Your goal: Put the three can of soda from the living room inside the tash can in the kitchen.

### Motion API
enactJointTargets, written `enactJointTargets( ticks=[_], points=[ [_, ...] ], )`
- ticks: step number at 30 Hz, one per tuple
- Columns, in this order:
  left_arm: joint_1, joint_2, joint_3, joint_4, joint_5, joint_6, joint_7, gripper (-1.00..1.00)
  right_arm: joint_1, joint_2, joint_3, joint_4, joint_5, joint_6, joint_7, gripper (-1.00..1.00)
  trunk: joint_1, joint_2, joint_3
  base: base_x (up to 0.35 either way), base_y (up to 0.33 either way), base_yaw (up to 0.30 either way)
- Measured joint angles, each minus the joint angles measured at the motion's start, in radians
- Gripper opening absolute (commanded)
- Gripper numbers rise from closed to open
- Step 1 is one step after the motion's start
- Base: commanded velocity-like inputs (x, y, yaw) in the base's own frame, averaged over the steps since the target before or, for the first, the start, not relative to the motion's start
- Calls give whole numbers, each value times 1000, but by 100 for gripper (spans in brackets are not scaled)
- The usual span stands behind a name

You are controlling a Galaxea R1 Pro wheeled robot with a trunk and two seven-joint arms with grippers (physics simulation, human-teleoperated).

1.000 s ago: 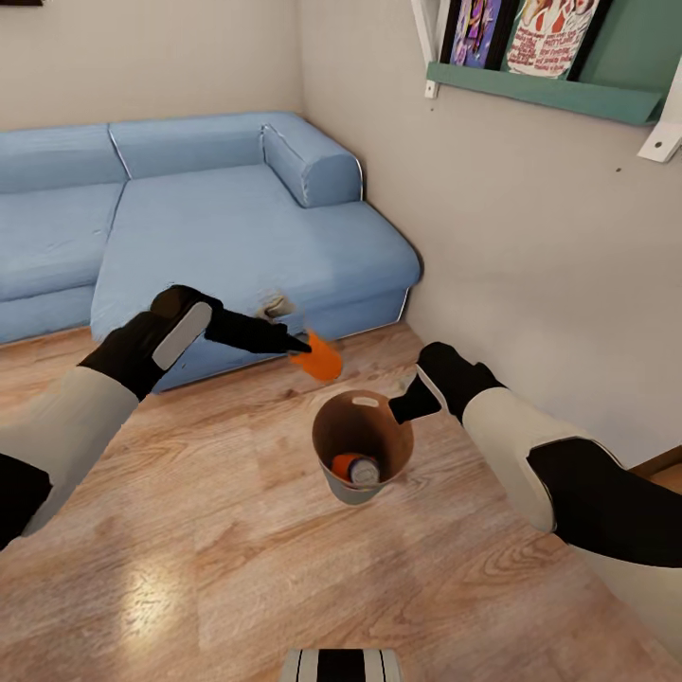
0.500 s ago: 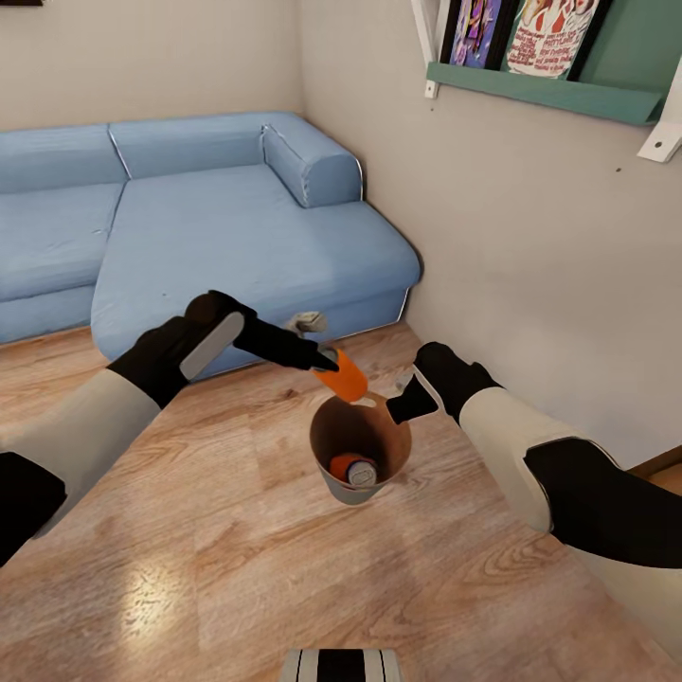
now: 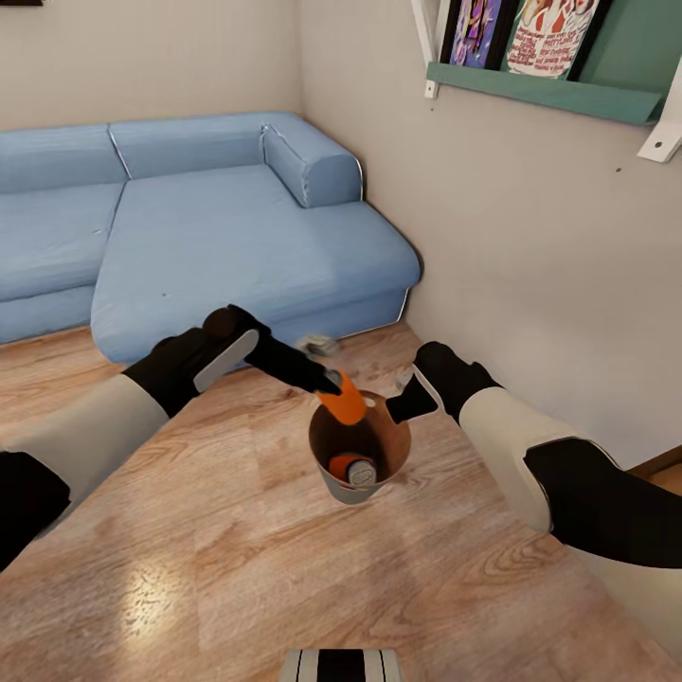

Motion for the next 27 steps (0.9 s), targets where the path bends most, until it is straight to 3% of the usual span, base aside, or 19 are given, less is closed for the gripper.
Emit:
enactJointTargets(
  ticks=[3, 6, 8, 12, 22, 27],
  points=[
    [1, -22, -15, 14, -1, 0, 1, -100, 0, 2, 1, -2, 2, 0, 0, -100, 0, 0, 0, 0, 0, 0],
    [1, -66, -46, 60, -2, 0, 6, -100, -1, 12, 2, -4, 5, -1, 0, -100, 0, 0, 0, 0, 0, 0],
    [7, -98, -57, 94, -3, 0, 22, -100, -1, 19, 0, -5, -1, 0, 0, -100, 0, 0, 0, 0, 0, 0],
    [27, -132, -65, 115, -8, -1, 84, -100, -1, 26, -1, -5, -5, 1, 1, -100, 0, 0, 0, 0, 0, 0],
    [34, -134, -71, 120, -10, -1, 212, -100, -1, 28, 1, -3, 2, 0, 0, -100, 0, 0, 0, 0, 0, 0],
    [34, -134, -73, 120, -6, 0, 234, -100, -1, 29, 3, -2, 8, -1, 0, -100, 0, 0, 0, 0, 0, 0]
  ],
)
